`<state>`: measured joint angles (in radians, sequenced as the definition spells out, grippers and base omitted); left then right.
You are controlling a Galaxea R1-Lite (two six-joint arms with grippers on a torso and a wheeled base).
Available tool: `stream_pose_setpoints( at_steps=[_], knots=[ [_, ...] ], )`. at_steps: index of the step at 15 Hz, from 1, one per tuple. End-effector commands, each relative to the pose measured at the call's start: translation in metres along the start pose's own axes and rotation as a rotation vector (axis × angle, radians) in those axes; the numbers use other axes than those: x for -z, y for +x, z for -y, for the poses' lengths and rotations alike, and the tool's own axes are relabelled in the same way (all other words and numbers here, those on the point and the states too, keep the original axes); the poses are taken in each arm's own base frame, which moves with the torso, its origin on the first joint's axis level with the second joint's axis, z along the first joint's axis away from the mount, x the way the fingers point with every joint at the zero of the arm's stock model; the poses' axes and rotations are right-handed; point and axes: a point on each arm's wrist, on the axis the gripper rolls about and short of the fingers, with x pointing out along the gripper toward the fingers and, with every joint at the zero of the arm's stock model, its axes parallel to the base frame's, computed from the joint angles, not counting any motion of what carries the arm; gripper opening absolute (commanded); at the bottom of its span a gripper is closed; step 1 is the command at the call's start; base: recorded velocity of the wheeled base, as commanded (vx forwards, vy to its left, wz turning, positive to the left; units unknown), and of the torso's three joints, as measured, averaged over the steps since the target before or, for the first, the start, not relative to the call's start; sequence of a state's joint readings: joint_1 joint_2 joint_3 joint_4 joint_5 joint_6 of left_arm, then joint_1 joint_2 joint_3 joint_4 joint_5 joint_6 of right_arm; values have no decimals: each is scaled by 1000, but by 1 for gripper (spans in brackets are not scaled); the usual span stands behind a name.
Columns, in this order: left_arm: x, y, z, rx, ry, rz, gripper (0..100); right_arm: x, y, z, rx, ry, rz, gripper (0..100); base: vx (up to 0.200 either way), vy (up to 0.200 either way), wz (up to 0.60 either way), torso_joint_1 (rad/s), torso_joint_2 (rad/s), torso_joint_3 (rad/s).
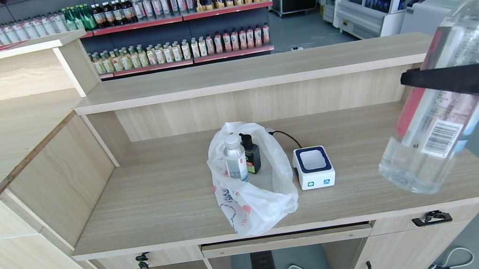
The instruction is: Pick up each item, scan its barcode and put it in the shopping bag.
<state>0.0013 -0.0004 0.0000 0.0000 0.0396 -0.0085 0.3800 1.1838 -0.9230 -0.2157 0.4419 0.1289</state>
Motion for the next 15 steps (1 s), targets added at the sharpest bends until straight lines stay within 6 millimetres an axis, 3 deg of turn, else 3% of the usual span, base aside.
stream_pose_setpoints(
  at_steps=[1,4,7,12,15],
  knots=[
    [0,0,0,-1,-1,0,100,10,12,63,248,-67,-33,0,0,0,0,0,0,0],
    [0,0,0,-1,-1,0,100,16,-2,114,479,-270,-95,0,0,0,0,0,0,0],
    [0,0,0,-1,-1,0,100,20,-15,146,675,-414,-155,0,0,0,0,0,0,0],
    [0,0,0,-1,-1,0,100,20,-9,172,773,-546,-114,0,0,0,0,0,0,0],
    [0,0,0,-1,-1,0,100,26,-5,180,774,-548,-136,0,0,0,600,2,2,2]
  ],
)
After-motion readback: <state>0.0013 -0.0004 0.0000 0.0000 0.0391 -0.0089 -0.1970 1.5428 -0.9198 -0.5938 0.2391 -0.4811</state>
